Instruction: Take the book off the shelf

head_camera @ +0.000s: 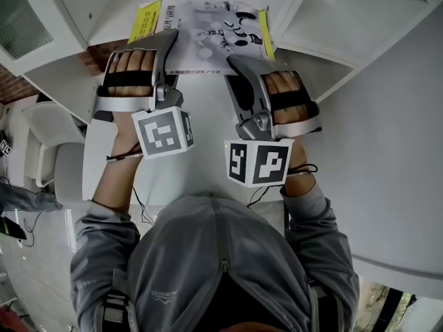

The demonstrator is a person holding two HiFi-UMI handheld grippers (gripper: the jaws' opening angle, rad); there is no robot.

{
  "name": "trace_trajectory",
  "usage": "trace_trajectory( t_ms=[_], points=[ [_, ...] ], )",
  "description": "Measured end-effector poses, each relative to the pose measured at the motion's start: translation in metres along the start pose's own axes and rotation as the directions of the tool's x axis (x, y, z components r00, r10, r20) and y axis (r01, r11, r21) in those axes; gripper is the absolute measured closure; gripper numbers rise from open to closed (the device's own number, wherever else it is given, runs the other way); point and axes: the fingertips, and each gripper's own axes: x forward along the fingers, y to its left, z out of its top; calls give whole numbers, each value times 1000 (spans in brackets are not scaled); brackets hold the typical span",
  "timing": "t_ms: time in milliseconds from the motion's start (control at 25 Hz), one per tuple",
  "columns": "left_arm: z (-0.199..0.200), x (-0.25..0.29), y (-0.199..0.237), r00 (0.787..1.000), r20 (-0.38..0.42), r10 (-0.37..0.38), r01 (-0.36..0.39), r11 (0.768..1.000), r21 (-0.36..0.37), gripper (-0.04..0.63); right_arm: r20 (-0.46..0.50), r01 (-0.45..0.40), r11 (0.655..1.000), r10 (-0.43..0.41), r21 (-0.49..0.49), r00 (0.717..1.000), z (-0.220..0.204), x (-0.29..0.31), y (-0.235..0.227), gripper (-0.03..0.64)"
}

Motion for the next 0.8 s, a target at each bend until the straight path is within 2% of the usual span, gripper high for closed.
trace_trajectory(
  t_ms=[80,200,360,560,680,800],
  points=[
    [-4,6,1,1000,-19,16,-16,1000,13,375,-1,-11,1000,11,-4,1000,2,0,1,529],
    [-9,9,5,998,-39,54,-52,998,40,468,3,-26,1000,26,-9,1000,4,-1,2,531],
    [-8,10,-1,998,-42,37,-34,997,64,512,0,-32,999,32,7,999,2,0,6,529],
    [-8,12,-4,998,-48,33,-30,998,47,514,-8,-35,998,36,57,999,0,6,12,504],
    [-8,11,-4,998,-54,16,-14,999,41,514,-36,-30,998,32,52,999,-1,13,11,436],
    [-7,10,-5,998,-61,9,-7,999,39,514,-67,-35,999,38,37,997,-5,20,11,421]
  ],
)
